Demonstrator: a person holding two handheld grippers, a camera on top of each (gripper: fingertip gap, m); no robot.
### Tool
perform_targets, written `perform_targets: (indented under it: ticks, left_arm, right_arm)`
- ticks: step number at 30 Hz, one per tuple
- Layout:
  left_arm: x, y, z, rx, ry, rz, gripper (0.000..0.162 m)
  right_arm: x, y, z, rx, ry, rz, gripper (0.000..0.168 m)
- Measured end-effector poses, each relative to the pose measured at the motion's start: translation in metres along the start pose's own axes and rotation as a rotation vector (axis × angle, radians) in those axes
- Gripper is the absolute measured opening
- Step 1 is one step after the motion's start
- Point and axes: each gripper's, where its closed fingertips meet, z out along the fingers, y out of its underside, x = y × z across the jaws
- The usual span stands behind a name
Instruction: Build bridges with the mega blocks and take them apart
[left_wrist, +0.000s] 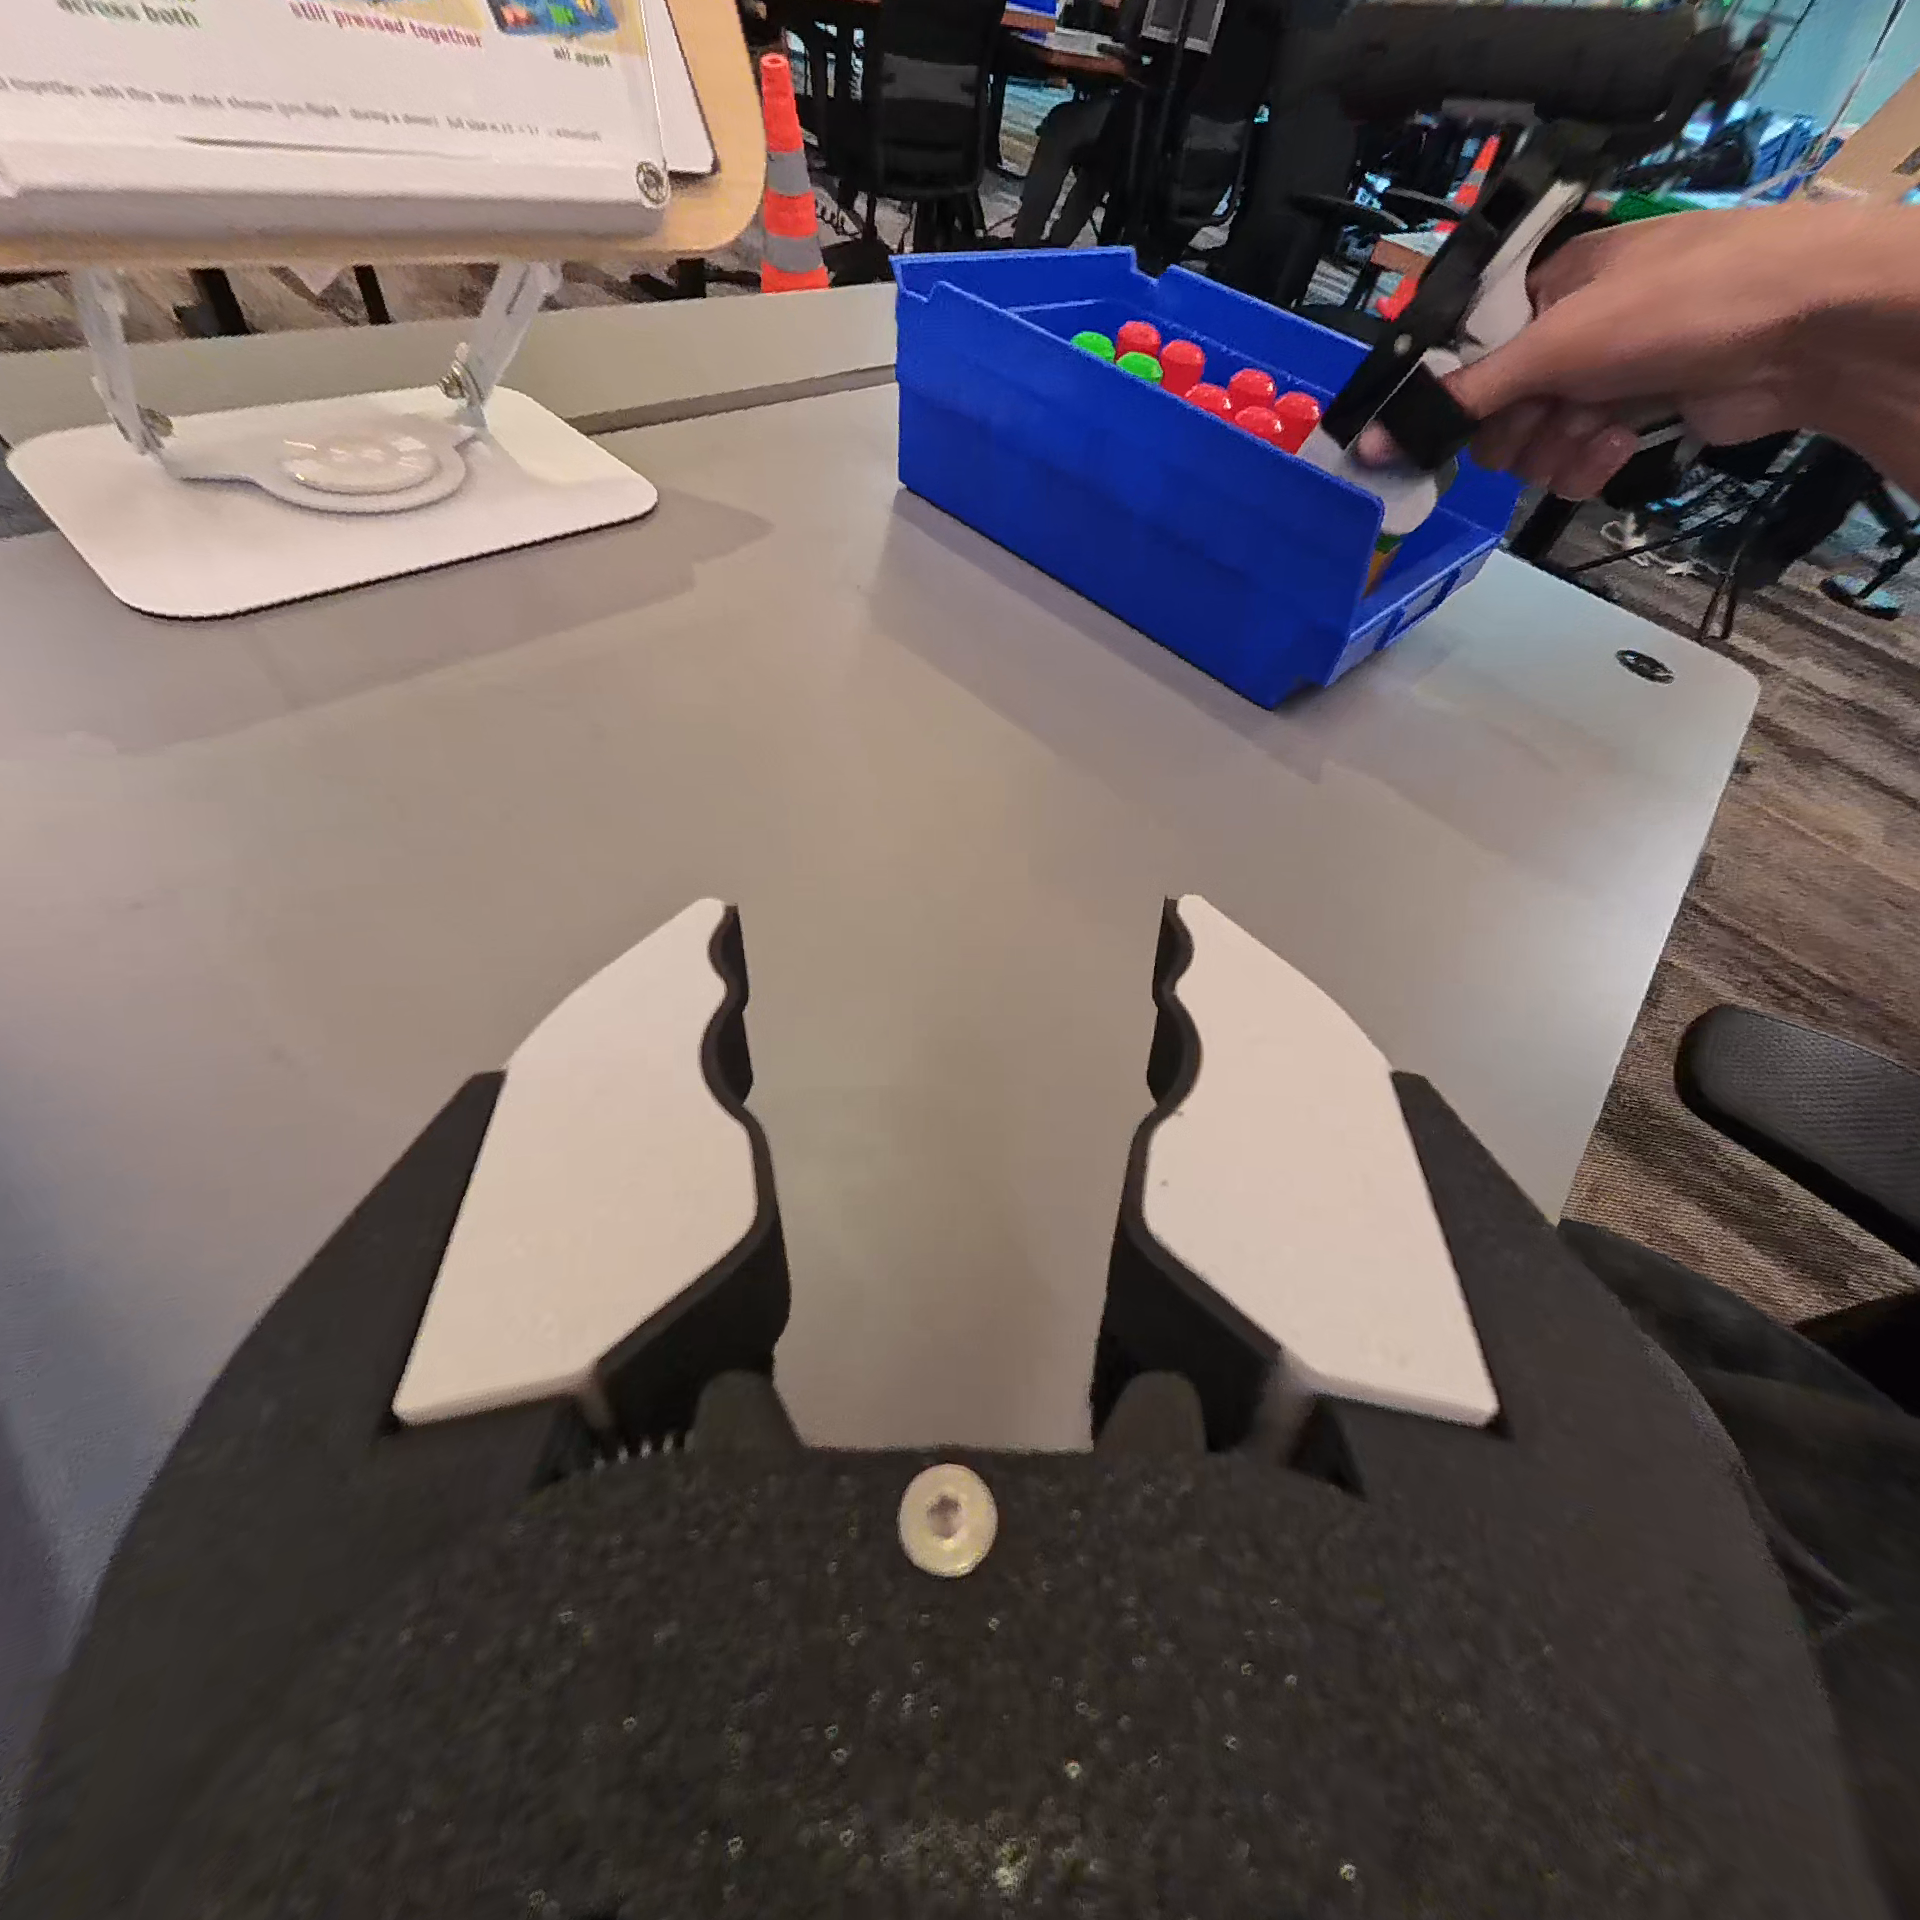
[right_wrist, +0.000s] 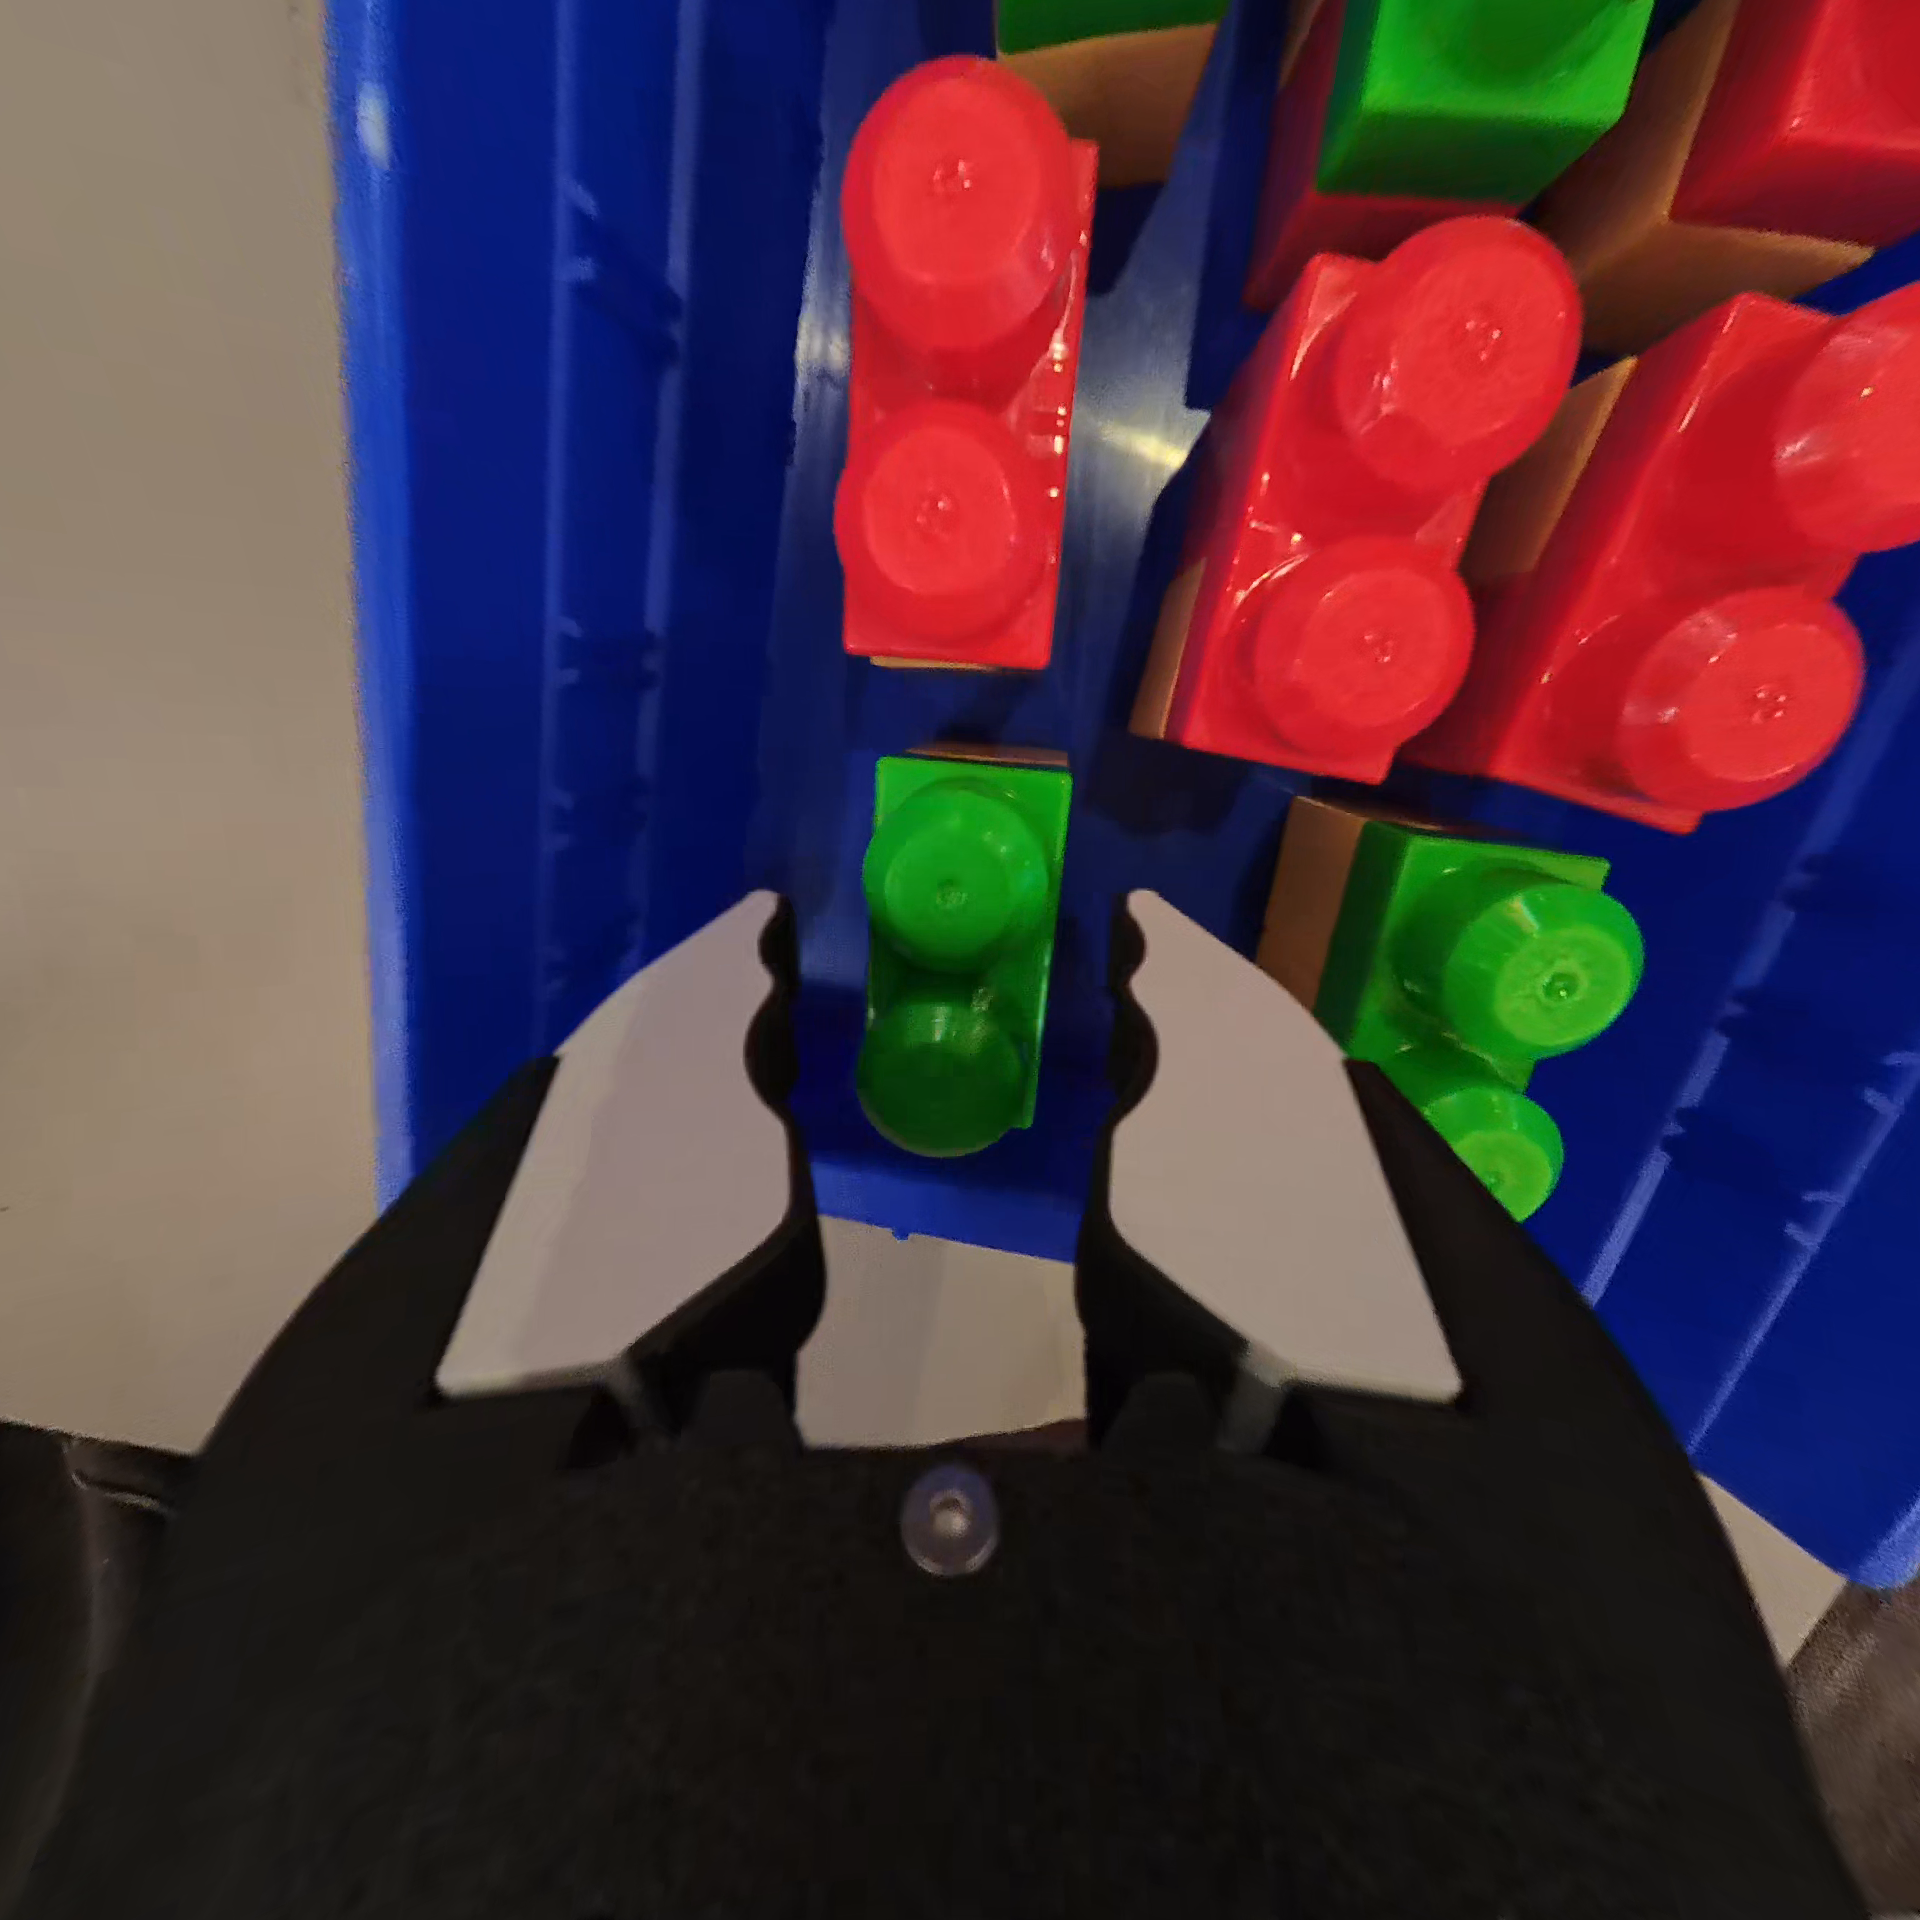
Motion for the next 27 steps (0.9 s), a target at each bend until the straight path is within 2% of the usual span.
perform_targets:
  ticks: [2, 5, 7, 10, 13, 16, 19, 22, 27]
  left_arm:
    - [-0.001, 0.001, 0.001, -0.002, 0.007, -0.013, 0.075]
    - [-0.007, -0.001, -0.001, 0.021, -0.001, -0.024, 0.074]
    - [-0.013, -0.004, -0.004, 0.037, -0.03, -0.019, 0.074]
    - [-0.02, -0.008, -0.01, 0.057, -0.073, -0.015, 0.074]
    - [-0.02, -0.005, -0.012, 0.042, -0.093, -0.023, 0.074]
    - [-0.019, 0.007, -0.008, 0.014, -0.117, -0.013, 0.075]
    - [-0.017, 0.024, -0.005, -0.027, -0.134, 0.001, 0.075]
    - [-0.013, 0.03, 0.0, -0.047, -0.134, 0.006, 0.075]
    - [-0.002, 0.034, 0.024, -0.065, -0.097, -0.019, 0.075]
  right_arm:
    - [-0.007, -0.006, -0.018, 0.08, -0.015, -0.015, 0.062]
    - [-0.027, -0.018, -0.074, 0.319, 0.042, -0.097, 0.065]
    - [-0.068, -0.021, -0.115, 0.542, 0.018, -0.196, 0.065]
    - [-0.161, -0.001, -0.143, 0.815, -0.211, -0.333, 0.06]
    - [-0.237, 0.032, -0.126, 1.011, -0.479, -0.331, 0.054]
    - [-0.268, 0.058, -0.074, 1.02, -0.465, -0.348, 0.056]
    - [-0.278, 0.078, -0.054, 0.972, -0.488, -0.363, 0.057]
    - [-0.262, 0.072, -0.06, 1.002, -0.428, -0.371, 0.055]
    - [-0.234, 0.068, -0.062, 0.994, -0.453, -0.285, 0.055]
